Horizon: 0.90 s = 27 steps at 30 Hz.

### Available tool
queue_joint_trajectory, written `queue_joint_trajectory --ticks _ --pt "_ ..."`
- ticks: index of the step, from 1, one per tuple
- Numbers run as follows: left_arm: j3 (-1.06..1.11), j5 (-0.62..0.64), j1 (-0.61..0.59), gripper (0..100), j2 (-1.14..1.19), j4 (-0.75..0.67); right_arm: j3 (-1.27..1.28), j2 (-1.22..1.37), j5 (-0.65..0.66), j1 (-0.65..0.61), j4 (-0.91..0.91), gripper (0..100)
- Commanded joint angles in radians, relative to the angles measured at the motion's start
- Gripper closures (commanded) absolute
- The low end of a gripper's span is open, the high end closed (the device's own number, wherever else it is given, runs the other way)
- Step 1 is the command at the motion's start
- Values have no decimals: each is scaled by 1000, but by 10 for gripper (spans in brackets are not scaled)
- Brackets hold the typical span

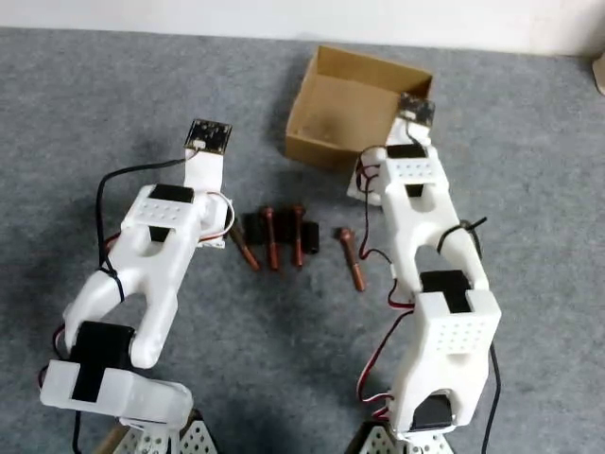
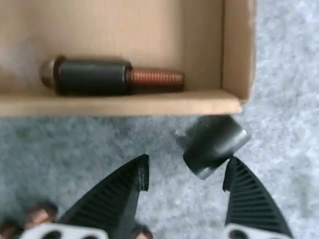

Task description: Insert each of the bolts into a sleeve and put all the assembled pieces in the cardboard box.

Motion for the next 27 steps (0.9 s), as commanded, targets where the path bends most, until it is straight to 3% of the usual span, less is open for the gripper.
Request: queue_joint_trajectory --ticks 1,9,27 --pt "-2 5 18 989 -4 -12 -35 -7 -81 42 -33 772" --pt "-2 5 16 989 -4 -12 -33 -5 -186 137 -31 772" --pt "-1 5 16 989 -4 -12 88 -5 -187 45 -25 772"
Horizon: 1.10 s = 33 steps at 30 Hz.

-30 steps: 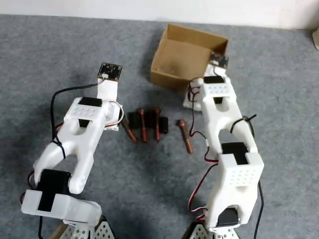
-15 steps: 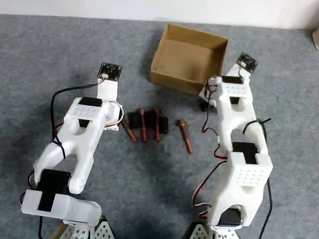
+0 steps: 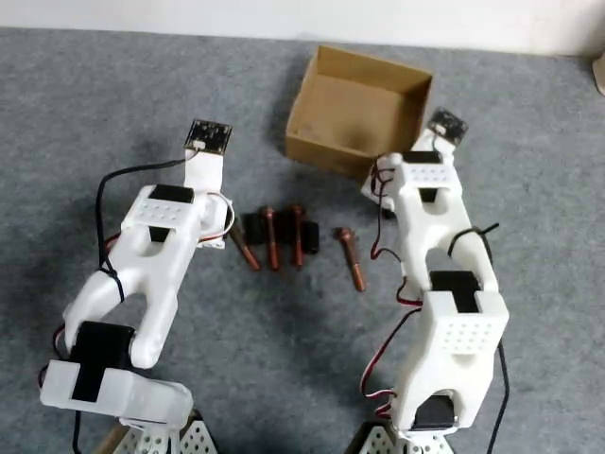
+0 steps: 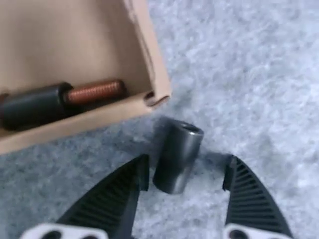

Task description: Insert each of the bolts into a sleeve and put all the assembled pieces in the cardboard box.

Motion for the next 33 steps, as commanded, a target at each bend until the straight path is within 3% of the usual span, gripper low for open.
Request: queue_joint_trajectory --ticks 1,13,20,26,33 --pt "-4 5 16 989 -4 -12 42 -5 -11 -15 -7 772" --pt "-4 5 16 989 -4 -11 84 53 -12 61 -12 772" --pt "-2 5 15 989 -4 -8 -50 111 -12 59 65 777" --pt "-2 5 13 989 -4 -9 -56 143 -48 56 116 998" --pt "-2 5 13 989 -4 -11 -56 142 -68 56 134 994"
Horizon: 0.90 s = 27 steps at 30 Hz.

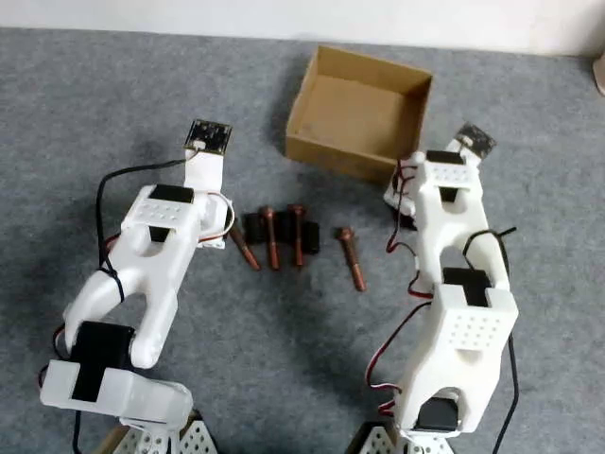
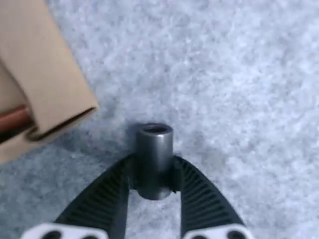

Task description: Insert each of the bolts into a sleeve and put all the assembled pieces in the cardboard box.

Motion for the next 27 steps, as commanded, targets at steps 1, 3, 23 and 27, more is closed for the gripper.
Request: queue_joint_trajectory --ticks 1,3,23,27 --pt "-2 5 13 989 -4 -11 -5 18 -14 -5 38 994" --pt "-2 5 13 989 -4 -11 -38 -18 -12 -5 87 994" --pt "-4 8 147 988 -15 -12 545 -944 400 -153 -25 994" --pt "-5 11 197 925 -15 -6 782 -1167 471 -173 -99 994"
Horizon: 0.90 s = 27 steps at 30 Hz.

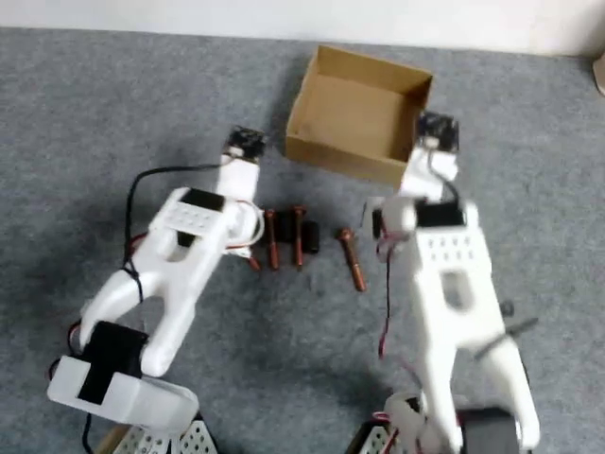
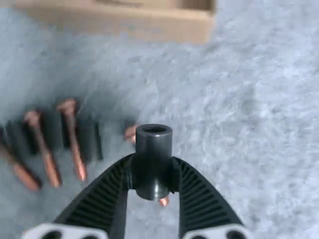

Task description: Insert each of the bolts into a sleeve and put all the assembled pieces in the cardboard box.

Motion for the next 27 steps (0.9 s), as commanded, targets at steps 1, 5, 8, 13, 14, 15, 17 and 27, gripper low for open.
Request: queue_joint_trajectory --ticks 1,5,8,13,14,15,17,27 --pt "-5 11 36 900 -15 -6 180 -220 75 -7 -71 994" --pt "-8 94 -24 838 -7 -9 355 -374 124 51 -128 994" --pt "-7 222 -64 832 -5 -12 486 -427 124 74 -245 994" --pt "18 264 -67 832 7 -89 584 -400 124 74 -311 994" --pt "24 264 -67 832 21 -109 581 -387 124 73 -311 994" --pt "24 264 -67 832 39 -121 581 -374 124 71 -311 994" --pt "16 264 -67 832 79 -120 581 -340 124 70 -325 994" --pt "-151 450 -65 835 223 58 579 -182 124 70 -427 994"
